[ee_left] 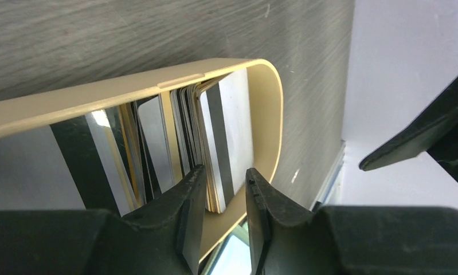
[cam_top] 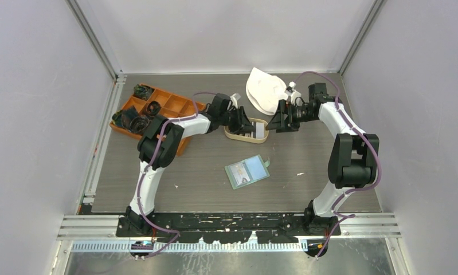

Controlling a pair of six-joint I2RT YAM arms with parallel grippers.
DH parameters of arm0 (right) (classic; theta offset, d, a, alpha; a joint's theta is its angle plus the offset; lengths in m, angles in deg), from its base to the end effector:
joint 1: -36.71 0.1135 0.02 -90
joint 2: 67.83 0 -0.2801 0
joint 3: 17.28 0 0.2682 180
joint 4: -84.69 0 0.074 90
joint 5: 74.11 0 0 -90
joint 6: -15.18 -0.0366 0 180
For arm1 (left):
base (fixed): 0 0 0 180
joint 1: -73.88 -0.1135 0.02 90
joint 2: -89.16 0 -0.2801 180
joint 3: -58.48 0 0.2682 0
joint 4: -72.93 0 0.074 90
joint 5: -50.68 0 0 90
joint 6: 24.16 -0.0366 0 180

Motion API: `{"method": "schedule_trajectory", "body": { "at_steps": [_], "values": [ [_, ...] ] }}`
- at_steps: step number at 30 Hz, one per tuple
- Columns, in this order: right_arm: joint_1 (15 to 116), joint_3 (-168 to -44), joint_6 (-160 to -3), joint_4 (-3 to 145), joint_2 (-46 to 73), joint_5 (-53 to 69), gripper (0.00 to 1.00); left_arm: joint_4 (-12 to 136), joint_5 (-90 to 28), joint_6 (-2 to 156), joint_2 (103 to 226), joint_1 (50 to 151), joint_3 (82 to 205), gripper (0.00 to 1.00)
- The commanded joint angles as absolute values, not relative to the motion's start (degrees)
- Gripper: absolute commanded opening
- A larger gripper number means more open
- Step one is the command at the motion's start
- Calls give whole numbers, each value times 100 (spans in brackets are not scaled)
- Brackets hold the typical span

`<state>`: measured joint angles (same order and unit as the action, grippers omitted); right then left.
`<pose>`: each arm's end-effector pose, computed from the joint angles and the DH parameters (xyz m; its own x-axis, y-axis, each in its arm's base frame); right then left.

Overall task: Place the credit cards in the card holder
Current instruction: Pick up the credit card from the storage box.

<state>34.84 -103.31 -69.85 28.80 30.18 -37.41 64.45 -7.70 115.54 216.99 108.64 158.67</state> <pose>0.3583 0.0177 0.2464 -0.8979 -0.0225 -0.4396 -0.3615 0.6075 0.7073 0.4116 -0.3090 0.1483 -0.9489 -0.1320 -0.2868 0.1697 0.5526 -0.8160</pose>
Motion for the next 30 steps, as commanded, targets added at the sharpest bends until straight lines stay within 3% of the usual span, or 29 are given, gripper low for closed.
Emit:
{"method": "schedule_trajectory", "body": {
  "at_steps": [1,14,30],
  "values": [
    [3495,-10592,-6867,2813,2996,-3931,85,7536,-340,12178,21594,10896,15769,31],
    [3495,-10629,-6779,2728,3146,-3957,85,8283,-135,12748,21889,10912,15834,26],
    [3495,-10647,-6770,2693,3184,-4001,85,7797,-129,12576,22168,11039,16279,34]
  ]
}}
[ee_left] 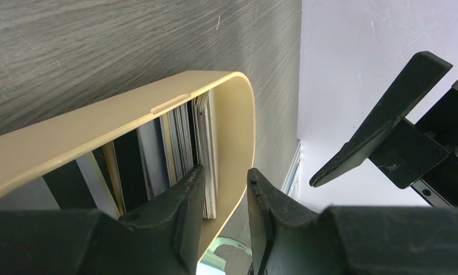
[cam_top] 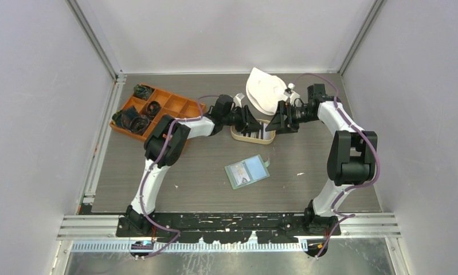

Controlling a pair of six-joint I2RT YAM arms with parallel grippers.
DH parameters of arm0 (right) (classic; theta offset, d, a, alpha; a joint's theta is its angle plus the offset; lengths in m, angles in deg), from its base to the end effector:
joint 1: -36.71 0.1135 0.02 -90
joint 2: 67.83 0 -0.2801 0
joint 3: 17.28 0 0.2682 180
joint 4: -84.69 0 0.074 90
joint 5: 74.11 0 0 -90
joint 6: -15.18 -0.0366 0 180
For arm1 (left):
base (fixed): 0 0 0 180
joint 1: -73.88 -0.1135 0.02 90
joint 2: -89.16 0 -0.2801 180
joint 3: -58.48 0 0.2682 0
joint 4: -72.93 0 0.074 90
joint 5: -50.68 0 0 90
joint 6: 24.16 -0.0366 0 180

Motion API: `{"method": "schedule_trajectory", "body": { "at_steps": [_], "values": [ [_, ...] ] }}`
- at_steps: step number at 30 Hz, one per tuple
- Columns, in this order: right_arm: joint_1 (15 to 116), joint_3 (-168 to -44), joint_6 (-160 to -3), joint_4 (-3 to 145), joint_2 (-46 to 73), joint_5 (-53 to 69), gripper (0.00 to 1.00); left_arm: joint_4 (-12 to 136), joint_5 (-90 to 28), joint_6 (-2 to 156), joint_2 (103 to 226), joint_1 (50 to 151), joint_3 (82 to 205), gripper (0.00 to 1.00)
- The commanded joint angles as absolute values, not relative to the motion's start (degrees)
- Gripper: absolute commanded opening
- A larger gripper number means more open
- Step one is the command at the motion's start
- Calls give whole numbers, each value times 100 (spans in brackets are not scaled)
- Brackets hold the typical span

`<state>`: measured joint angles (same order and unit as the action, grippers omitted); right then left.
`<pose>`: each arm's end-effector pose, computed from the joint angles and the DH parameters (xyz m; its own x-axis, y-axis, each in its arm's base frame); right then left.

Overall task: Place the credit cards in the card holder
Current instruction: Pick up the credit card from the storage box.

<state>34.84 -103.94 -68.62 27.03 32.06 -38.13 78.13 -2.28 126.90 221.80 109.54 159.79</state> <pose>0.3612 0.0178 0.2378 -0.9123 -0.0337 -0.4080 -0.3462 0.5957 0.7248 0.4190 -0.3278 0.1346 -0.9649 -0.1674 -0.2023 0.1247 0.3860 -0.9141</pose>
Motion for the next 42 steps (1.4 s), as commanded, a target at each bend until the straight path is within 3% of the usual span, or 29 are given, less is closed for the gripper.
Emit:
{"method": "schedule_trajectory", "body": {
  "at_steps": [1,8,12,16,20,33,39,42],
  "values": [
    [3495,-10649,-6770,2693,3184,-4001,85,7820,-108,12583,22188,11054,16301,34],
    [3490,-10632,-6861,2799,3113,-3498,82,8029,-63,12759,22264,11136,16435,26],
    [3478,-10486,-7319,3203,3009,-2652,69,7937,-86,12743,22353,11188,16567,23],
    [3469,-10347,-7770,3559,3001,-2121,49,7770,-146,12645,22439,11237,16715,23],
    [3469,-10341,-7951,3654,3141,-1826,39,7586,-212,12539,22524,11272,16864,25],
    [3461,-10371,-7941,3625,3225,-1847,38,5811,-938,11620,22544,11447,17500,41],
    [3415,-10384,-7924,3599,3215,-1898,38,5345,-966,11681,22700,11513,17964,40],
    [3383,-10393,-7927,3590,3202,-1938,38,5144,-1052,11699,22787,11555,18111,35]
  ]
}}
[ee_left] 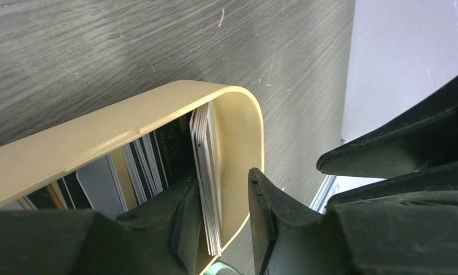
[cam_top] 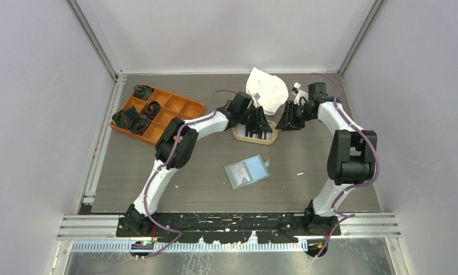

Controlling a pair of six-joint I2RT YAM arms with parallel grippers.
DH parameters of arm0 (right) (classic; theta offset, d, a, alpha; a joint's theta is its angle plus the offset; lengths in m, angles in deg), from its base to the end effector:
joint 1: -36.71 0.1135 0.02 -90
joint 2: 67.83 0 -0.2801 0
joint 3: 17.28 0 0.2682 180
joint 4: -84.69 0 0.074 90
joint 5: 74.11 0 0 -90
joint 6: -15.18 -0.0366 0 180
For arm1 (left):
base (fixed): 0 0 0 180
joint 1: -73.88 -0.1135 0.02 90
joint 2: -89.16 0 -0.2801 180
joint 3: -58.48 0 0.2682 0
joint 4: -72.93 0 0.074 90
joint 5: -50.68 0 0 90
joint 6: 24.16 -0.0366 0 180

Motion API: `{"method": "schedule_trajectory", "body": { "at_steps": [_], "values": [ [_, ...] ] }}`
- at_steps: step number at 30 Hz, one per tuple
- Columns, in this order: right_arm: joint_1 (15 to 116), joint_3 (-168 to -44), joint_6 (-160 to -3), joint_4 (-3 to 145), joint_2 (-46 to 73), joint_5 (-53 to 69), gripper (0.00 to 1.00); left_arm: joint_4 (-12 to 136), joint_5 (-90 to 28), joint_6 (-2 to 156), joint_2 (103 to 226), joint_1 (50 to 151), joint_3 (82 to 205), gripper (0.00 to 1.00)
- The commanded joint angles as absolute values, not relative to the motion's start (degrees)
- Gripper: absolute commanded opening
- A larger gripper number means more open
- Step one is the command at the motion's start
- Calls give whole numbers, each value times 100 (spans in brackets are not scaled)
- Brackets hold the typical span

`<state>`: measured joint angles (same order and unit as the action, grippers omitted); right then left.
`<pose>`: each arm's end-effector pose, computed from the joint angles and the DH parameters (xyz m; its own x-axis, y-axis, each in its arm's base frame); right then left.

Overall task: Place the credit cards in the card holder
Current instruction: Pick up the credit card from the storage box.

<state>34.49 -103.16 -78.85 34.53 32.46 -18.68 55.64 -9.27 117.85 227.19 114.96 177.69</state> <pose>0.3750 0.0062 0.2283 -0.9151 0.0934 -0.3923 -0.1476 0.8277 0.5413 0.4157 -0.3867 0.1520 -0.9620 -0.0663 -0.2647 0.1877 0.5432 -0.8184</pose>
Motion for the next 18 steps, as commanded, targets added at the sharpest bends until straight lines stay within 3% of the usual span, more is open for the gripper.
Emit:
{"method": "schedule_trajectory", "body": {
  "at_steps": [1,8,18],
  "values": [
    [3369,-10392,-7918,3586,3201,-1948,38,5104,-1107,11700,22793,11566,18151,33],
    [3321,-10388,-7913,3564,3190,-2044,38,5140,-1163,11657,22696,11545,18145,1],
    [3302,-10394,-7913,3555,3196,-2177,38,6458,-593,12060,22088,11056,16995,0]
  ]
}}
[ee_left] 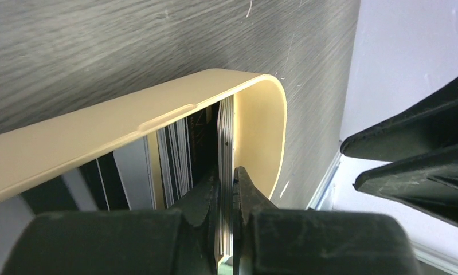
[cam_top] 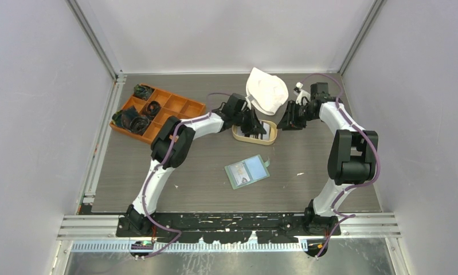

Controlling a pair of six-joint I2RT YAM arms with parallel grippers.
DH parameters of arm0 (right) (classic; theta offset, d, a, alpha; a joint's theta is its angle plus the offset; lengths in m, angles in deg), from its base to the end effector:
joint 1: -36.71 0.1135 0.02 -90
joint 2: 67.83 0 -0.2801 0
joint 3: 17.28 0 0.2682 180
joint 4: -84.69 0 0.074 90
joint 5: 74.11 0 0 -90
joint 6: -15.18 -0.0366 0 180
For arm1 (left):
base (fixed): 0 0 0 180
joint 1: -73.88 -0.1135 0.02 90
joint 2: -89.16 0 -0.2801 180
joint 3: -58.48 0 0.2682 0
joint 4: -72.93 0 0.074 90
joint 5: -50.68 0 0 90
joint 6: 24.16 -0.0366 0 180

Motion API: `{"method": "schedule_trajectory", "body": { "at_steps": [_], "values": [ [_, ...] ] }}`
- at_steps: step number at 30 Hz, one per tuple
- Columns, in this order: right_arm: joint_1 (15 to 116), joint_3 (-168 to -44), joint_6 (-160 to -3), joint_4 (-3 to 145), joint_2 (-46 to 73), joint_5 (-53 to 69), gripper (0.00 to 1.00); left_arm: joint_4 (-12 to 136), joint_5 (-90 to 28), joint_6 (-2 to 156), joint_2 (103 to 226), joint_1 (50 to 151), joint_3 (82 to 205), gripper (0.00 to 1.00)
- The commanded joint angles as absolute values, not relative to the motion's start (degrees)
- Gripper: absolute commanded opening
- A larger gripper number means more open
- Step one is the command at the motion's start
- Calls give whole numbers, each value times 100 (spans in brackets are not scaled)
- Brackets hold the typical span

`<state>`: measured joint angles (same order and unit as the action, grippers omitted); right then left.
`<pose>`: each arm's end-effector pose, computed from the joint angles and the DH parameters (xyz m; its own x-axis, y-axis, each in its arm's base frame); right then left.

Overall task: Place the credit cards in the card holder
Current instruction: Pick up the credit card from the storage box.

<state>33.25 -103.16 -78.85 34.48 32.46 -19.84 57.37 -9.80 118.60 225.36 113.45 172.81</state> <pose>0.3749 -0.0013 0.2286 -0.9137 0.1124 -0.3905 -0.1370 0.8195 0.5564 0.4164 -0.3675 0.1431 -0.9649 -0.1013 -0.2421 0.1450 0.5633 -0.8134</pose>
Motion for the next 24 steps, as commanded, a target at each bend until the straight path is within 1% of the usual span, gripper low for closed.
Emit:
{"method": "schedule_trajectory", "body": {
  "at_steps": [1,4,7,12,14,15,19,24],
  "values": [
    [3302,-10394,-7914,3554,3202,-2193,38,6512,-535,12092,22087,11019,16945,0],
    [3297,-10386,-7911,3550,3210,-2205,38,6554,-435,12135,22087,10942,16870,4],
    [3298,-10387,-7911,3555,3229,-2228,38,6505,-430,12130,22073,10929,16844,13],
    [3296,-10393,-7905,3546,3271,-2269,37,6494,-337,12206,22115,10906,16888,24],
    [3297,-10399,-7903,3537,3281,-2277,38,6524,-301,12243,22110,10898,16880,31],
    [3297,-10399,-7898,3537,3280,-2284,38,6519,-287,12245,22103,10902,16879,33],
    [3298,-10408,-7879,3518,3289,-2306,38,6497,-267,12245,22028,10887,16852,34],
    [3295,-10412,-7871,3511,3298,-2323,38,6430,-266,12212,21919,10882,16801,33]
  ]
}}
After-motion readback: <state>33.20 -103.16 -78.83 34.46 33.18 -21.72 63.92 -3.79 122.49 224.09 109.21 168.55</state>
